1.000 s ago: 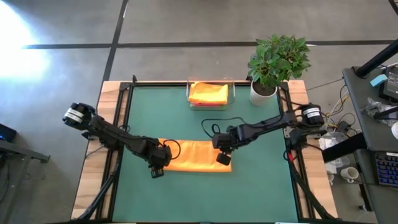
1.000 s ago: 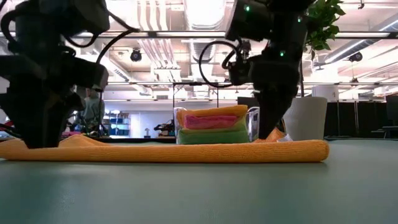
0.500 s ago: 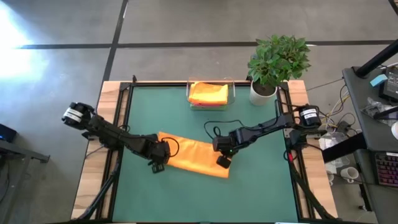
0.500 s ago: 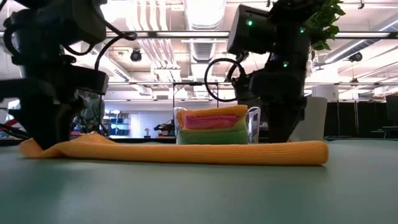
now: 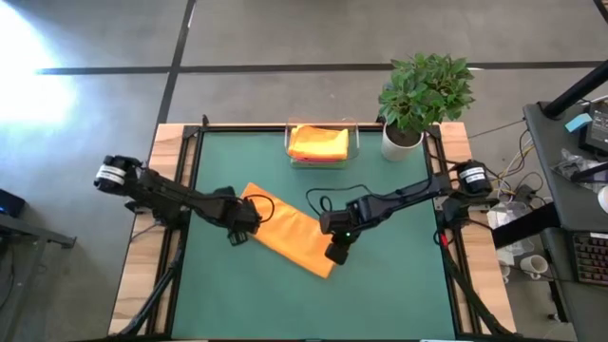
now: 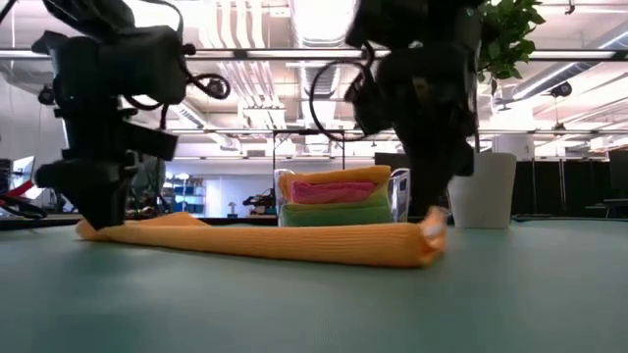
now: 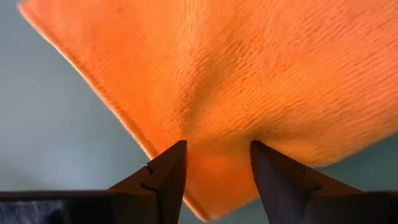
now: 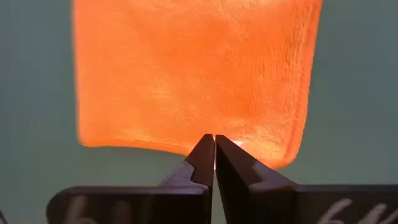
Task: Fold microfiber towels
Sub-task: Fold the orange towel
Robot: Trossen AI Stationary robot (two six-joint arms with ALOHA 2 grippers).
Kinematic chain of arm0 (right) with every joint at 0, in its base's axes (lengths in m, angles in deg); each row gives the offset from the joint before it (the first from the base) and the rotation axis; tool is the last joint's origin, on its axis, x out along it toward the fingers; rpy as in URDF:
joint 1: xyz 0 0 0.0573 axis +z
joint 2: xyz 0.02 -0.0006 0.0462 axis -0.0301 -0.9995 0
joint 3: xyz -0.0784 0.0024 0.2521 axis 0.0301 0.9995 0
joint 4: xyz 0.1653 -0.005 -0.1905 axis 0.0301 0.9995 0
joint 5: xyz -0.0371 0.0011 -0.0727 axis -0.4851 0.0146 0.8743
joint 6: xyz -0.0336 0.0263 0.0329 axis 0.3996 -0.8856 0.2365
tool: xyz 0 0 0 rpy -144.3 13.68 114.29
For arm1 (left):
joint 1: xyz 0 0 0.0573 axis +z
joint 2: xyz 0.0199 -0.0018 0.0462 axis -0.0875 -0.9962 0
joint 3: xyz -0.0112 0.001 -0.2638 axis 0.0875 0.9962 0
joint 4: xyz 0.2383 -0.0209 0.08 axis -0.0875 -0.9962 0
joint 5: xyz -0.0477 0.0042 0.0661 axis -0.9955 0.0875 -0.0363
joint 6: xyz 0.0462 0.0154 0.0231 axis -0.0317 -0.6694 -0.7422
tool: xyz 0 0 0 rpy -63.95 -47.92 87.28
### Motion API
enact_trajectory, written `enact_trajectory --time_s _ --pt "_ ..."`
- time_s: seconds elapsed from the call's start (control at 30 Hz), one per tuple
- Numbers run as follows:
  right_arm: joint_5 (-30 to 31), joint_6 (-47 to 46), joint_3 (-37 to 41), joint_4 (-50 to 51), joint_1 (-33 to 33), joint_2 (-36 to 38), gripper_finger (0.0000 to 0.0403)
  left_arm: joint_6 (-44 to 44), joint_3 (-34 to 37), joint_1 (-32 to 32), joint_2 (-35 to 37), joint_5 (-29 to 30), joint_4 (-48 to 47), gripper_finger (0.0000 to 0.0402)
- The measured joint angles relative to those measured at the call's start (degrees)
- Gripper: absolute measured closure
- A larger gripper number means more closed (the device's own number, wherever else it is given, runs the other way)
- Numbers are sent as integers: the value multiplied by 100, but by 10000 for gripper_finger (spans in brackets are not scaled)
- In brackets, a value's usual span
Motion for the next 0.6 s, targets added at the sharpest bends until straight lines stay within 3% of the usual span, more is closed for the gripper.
enact_trajectory --time_s 0.6 --pt "71 310 -89 165 9 46 394 203 -321 -8 938 -229 254 240"
